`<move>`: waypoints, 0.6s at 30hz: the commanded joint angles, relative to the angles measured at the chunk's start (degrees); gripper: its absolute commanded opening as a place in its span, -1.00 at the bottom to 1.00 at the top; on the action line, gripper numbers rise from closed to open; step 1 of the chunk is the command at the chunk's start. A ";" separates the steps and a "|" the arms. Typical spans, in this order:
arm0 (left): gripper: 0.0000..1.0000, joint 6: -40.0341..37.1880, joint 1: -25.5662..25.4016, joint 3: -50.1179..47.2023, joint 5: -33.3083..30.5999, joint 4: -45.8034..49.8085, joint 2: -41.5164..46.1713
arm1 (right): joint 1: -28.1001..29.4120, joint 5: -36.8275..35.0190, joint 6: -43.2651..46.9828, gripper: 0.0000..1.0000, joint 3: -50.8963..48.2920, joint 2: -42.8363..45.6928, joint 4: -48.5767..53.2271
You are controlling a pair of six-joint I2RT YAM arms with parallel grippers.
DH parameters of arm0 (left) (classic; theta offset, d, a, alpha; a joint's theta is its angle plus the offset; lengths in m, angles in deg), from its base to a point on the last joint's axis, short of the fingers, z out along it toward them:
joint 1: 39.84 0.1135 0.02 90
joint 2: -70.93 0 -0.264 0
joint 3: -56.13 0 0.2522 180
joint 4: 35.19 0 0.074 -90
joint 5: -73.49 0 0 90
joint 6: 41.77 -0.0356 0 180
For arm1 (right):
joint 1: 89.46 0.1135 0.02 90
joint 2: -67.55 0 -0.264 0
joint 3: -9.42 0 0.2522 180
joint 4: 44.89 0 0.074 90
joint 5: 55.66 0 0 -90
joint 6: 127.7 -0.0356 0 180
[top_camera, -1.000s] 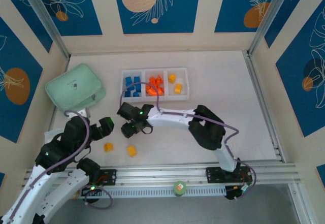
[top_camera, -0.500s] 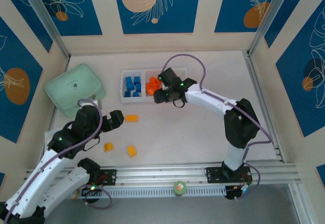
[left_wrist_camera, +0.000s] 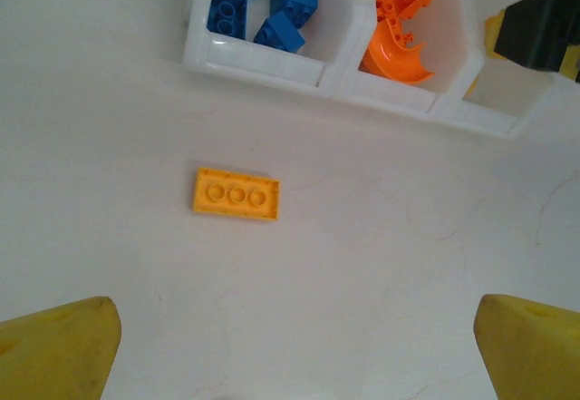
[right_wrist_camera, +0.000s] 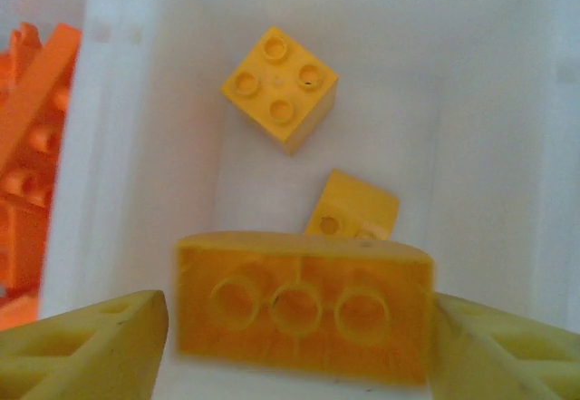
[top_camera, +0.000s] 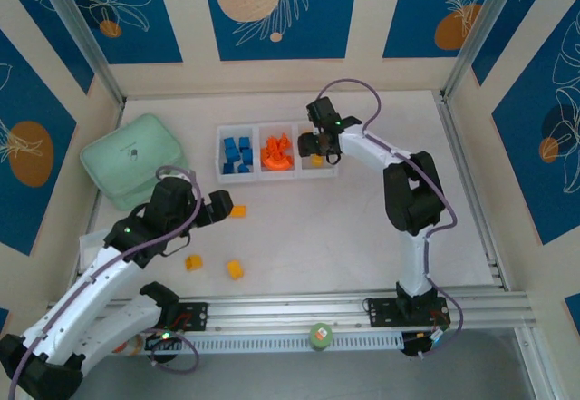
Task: Sort the legos into containers by color
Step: Place the lego in the container.
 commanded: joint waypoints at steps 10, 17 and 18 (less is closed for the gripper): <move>0.99 -1.30 0.86 1.10 -0.69 0.90 1.75 | 2.75 1.95 0.27 0.57 -5.68 9.68 -1.60; 0.99 -0.86 0.86 0.51 -1.41 4.18 5.58 | 9.83 3.35 -1.39 0.57 -11.75 16.12 -0.48; 0.99 -0.68 0.86 0.26 -1.70 4.95 6.28 | 11.35 3.46 -1.24 0.58 -12.49 16.62 -0.45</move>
